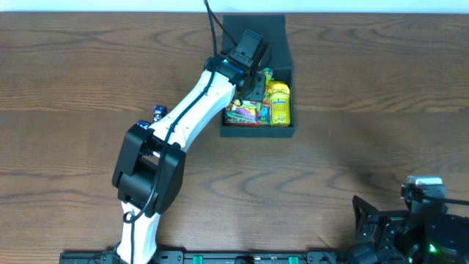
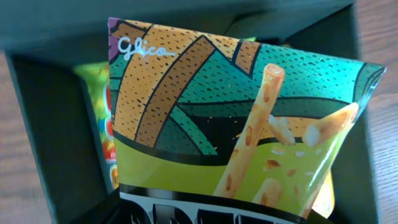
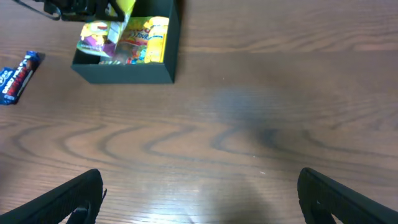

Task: Pack container
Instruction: 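Carry the Pretz box into the left side of the black box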

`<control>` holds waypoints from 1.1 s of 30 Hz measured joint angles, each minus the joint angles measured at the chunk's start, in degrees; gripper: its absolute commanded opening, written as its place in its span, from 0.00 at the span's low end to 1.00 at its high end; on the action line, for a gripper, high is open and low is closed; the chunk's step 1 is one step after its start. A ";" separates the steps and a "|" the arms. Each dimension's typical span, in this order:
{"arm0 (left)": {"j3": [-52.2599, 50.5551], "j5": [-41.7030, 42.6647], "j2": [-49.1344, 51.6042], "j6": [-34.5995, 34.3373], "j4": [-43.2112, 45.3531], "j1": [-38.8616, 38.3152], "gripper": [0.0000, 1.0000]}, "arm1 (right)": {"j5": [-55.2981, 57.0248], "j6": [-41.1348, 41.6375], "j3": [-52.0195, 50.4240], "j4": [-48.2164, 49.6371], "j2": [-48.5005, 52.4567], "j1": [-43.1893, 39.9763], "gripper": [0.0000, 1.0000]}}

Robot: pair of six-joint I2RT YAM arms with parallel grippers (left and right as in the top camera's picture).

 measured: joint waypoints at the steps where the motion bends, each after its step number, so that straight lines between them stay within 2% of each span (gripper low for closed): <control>1: 0.00 -0.11 0.00 -0.26 -0.33 0.02 0.52 | 0.00 0.00 0.00 0.00 0.00 0.00 0.99; 6: 0.24 -1.62 0.00 -1.75 -0.70 0.04 0.53 | 0.00 0.00 0.00 0.00 0.00 0.00 0.99; 7: 0.26 -1.77 0.00 -1.95 -0.76 0.04 0.56 | 0.00 0.00 0.00 0.00 0.00 0.00 0.99; 9: 0.26 -2.01 0.00 -2.51 -0.90 0.04 0.71 | 0.00 0.00 0.00 0.00 0.00 0.00 0.99; 14: 0.26 -2.16 0.00 -2.97 -0.96 0.04 0.74 | 0.00 0.00 0.00 0.00 0.00 0.00 0.99; 21: 0.28 -2.21 0.00 -2.97 -0.76 0.04 0.73 | 0.00 0.00 0.00 0.00 0.00 0.00 0.99; 23: 0.28 -2.21 0.00 -2.95 0.07 0.04 0.62 | 0.00 0.00 0.00 0.00 0.00 0.00 0.99; 25: 0.31 -2.25 0.00 -2.34 1.77 0.04 0.33 | 0.00 0.00 0.00 0.00 0.00 0.00 0.99; 26: 0.33 -2.36 0.00 -2.40 2.45 0.04 0.16 | 0.00 0.00 0.00 0.00 0.00 0.00 0.99; 27: 0.33 -2.40 0.00 -1.95 2.84 0.04 0.08 | 0.00 0.00 0.00 0.00 0.00 0.00 0.99; 33: 0.33 -2.40 0.00 -1.16 2.95 0.04 0.06 | 0.00 0.00 0.00 0.00 0.00 0.00 0.99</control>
